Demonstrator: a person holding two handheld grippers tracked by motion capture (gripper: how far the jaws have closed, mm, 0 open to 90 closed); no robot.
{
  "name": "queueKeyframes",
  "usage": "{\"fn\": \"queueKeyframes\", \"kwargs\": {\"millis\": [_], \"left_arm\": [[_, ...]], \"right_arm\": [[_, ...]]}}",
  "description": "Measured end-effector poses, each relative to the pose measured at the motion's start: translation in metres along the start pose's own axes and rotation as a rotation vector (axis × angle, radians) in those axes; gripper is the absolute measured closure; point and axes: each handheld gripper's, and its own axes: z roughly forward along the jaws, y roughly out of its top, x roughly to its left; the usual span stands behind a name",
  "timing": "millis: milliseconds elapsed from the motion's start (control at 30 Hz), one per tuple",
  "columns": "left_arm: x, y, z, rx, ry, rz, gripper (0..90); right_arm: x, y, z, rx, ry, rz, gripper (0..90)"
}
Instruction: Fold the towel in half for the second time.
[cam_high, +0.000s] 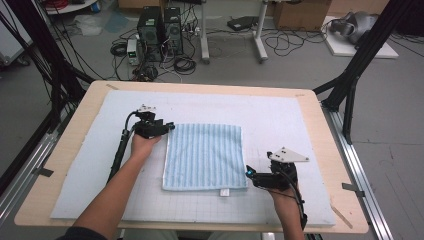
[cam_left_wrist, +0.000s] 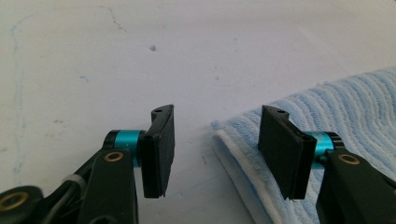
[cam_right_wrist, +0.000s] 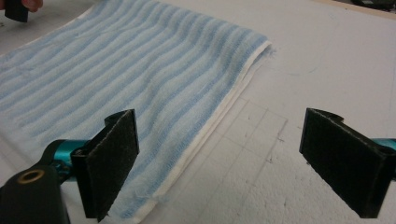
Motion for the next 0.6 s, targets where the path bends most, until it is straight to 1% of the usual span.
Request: {"fn": "queueKeyframes", "kwargs": {"millis": [67,133,167,233,300,333,367,433,467,533,567,600], "left_arm": [[-0.002,-0.002,0.004,0.022,0.017,0.022,49.1],[-0.004,-0.004,0.007,0.046,0.022,0.025,50.2],[-0.007,-0.005,0.008,0.046,0.038,0.047,50.0],[-0.011,-0.005,0.008,0.05,0.063,0.077,51.3],[-0.014,-0.005,0.009,0.05,0.083,0.102,52.5],[-0.016,-0.006,0.009,0.055,0.093,0.124,53.1],[-0.018,-0.006,0.01,0.048,0.092,0.135,55.0],[-0.021,-0.007,0.009,0.052,0.064,0.165,67.3],[-0.022,-0.007,0.009,0.055,0.058,0.187,72.6],[-0.024,-0.008,0.009,0.054,0.045,0.206,80.7],[-0.025,-0.008,0.009,0.056,0.046,0.215,82.8],[-0.025,-0.008,0.009,0.055,0.046,0.214,84.2]], "right_arm": [[0.0,0.001,0.0,0.001,0.002,0.003,11.0],[0.0,0.002,0.0,0.0,0.001,0.0,11.0],[0.0,0.003,0.0,0.002,0.0,0.0,11.0],[0.0,0.003,0.001,0.003,-0.001,0.0,11.0],[0.0,0.003,0.003,0.005,0.0,0.0,11.0],[0.001,0.004,0.004,0.006,0.001,0.001,11.0],[0.001,0.005,0.006,0.005,0.003,-0.002,11.0],[0.003,0.007,0.01,0.008,0.006,-0.006,11.0],[0.004,0.008,0.012,0.011,0.01,-0.009,11.0],[0.004,0.011,0.017,0.017,0.019,-0.013,11.0],[0.005,0.013,0.02,0.019,0.02,-0.012,11.0],[0.005,0.015,0.022,0.023,0.026,-0.009,11.0]]}}
